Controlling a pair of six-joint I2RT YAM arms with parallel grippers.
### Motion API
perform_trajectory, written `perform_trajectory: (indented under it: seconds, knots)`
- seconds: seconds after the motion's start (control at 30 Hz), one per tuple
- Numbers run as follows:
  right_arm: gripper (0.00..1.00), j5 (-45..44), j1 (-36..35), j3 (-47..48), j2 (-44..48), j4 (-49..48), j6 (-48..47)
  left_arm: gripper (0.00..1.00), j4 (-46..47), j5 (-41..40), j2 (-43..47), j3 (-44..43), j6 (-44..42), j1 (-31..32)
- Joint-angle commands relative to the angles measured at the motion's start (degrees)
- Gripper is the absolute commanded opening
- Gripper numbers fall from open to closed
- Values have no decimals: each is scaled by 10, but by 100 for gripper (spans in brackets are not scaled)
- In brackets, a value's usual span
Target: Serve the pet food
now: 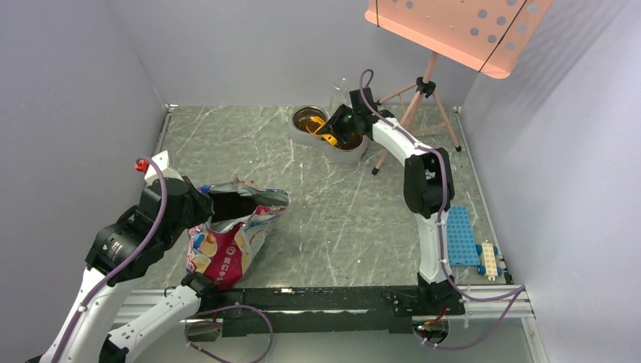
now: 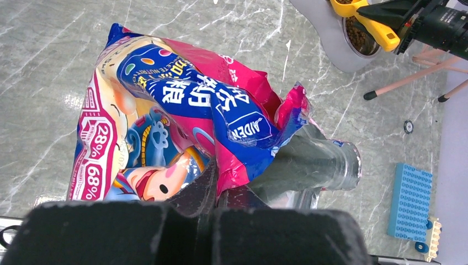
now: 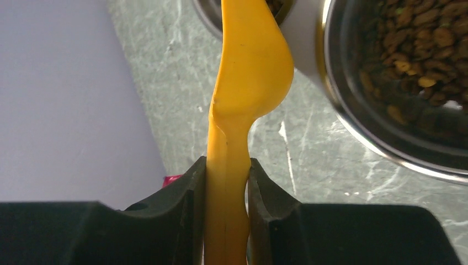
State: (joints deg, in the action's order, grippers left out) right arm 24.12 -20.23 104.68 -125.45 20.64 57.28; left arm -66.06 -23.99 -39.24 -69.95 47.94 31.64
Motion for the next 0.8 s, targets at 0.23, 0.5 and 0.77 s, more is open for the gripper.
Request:
perform_trajectory:
  seconds: [0.23,0.5,0.77]
  knots:
    - [0,-104,-16,168,-64,154,-116,0,-32,14,21,-19,16,4]
    - [0,-183,-43,261,-113,223,-185,0,-40,22,19,-26,17,4]
    - [0,-300,-75,304,-135,275,-279,0,-40,20,23,-21,21,4]
